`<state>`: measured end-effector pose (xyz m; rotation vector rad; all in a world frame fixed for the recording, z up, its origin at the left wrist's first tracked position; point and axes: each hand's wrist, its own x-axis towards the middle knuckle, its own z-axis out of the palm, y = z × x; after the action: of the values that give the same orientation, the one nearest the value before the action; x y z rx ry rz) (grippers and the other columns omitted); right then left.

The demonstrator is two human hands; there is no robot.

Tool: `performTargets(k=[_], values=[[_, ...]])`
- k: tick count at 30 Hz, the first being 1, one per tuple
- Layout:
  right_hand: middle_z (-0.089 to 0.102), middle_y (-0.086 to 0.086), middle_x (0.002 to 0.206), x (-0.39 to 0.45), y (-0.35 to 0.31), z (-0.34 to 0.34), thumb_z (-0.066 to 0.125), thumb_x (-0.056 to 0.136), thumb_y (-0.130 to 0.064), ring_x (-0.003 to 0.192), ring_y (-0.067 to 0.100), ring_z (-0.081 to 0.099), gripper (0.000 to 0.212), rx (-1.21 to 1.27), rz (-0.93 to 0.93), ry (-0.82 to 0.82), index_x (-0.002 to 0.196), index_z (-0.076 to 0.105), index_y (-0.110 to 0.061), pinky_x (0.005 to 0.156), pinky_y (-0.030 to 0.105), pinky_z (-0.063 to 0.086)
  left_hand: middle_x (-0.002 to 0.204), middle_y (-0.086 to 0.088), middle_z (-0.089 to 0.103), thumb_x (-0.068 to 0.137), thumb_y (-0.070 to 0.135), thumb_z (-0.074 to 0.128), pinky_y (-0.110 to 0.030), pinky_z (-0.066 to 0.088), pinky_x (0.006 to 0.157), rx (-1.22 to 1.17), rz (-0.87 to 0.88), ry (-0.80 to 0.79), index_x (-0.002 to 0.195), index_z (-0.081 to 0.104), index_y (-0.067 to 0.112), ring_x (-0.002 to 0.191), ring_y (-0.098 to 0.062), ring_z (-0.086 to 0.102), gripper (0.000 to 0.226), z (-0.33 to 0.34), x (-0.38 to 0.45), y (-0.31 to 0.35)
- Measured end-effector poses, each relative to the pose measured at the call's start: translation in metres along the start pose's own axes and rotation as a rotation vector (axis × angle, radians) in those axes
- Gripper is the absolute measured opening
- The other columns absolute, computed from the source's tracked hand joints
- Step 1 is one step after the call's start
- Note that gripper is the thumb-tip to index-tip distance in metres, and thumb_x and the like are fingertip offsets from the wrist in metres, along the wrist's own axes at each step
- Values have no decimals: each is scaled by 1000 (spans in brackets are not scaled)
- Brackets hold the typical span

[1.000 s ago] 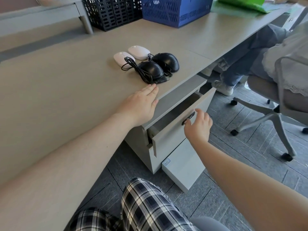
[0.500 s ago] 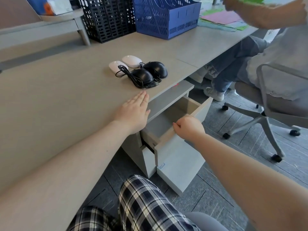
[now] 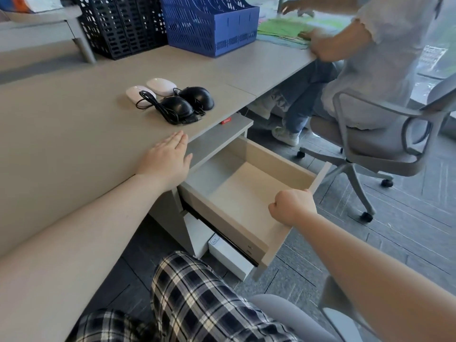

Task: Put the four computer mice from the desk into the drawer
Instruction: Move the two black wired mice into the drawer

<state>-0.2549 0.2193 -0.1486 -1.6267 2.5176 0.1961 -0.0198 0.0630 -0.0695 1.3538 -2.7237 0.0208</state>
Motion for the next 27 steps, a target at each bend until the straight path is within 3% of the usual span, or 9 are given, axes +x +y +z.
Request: performTargets(k=[4,10,13,16,20,25,27], values=[[46,-2,52,-15,17,6,38,86,-26,49,18,38,39,-39,56,-8,48,39,-17,83,37,39,159,-11,18,100,27,32,-34,15,117,-35,7,14,148,20,4,147,-20,16,55,0,1,-1],[39,-2,50,-16,23,6,39,87,-23,46,19,36,40,47,118,36,48,35,-15,53,25,29,158,-10,23,100,28,31,-34,18,117,-89,10,34,147,25,5,146,-20,19,52,-1,2,1],[39,-3,50,-7,16,4,38,88,-24,50,20,39,41,88,83,107,48,36,-15,48,23,22,155,-10,31,100,26,32,-37,25,114,-121,-3,55,144,34,6,143,-21,27,48,-5,5,2],[41,-2,52,6,2,-3,38,89,-24,54,22,44,40,121,32,157,51,40,-13,48,24,23,143,-12,48,97,24,38,-43,41,102,-152,-39,105,134,48,7,129,-32,46,42,-7,9,2],[48,4,60,29,-23,-23,38,91,-27,67,31,56,38,190,-13,234,59,48,-9,55,26,33,107,-21,62,85,29,43,-49,51,74,-195,-34,235,110,60,0,95,-41,58,42,-9,17,2],[45,4,60,65,-57,-59,40,93,-30,66,29,49,42,341,-61,346,55,40,-12,53,27,32,127,-15,47,84,37,62,-42,44,89,-310,-157,298,129,47,8,113,-33,47,56,-9,35,-1],[53,4,72,82,-70,-72,43,93,-33,77,29,52,35,446,-90,460,67,51,-12,60,29,38,131,-12,42,82,42,64,-38,42,93,-374,-185,299,132,43,11,119,-29,43,63,-10,46,-2]])
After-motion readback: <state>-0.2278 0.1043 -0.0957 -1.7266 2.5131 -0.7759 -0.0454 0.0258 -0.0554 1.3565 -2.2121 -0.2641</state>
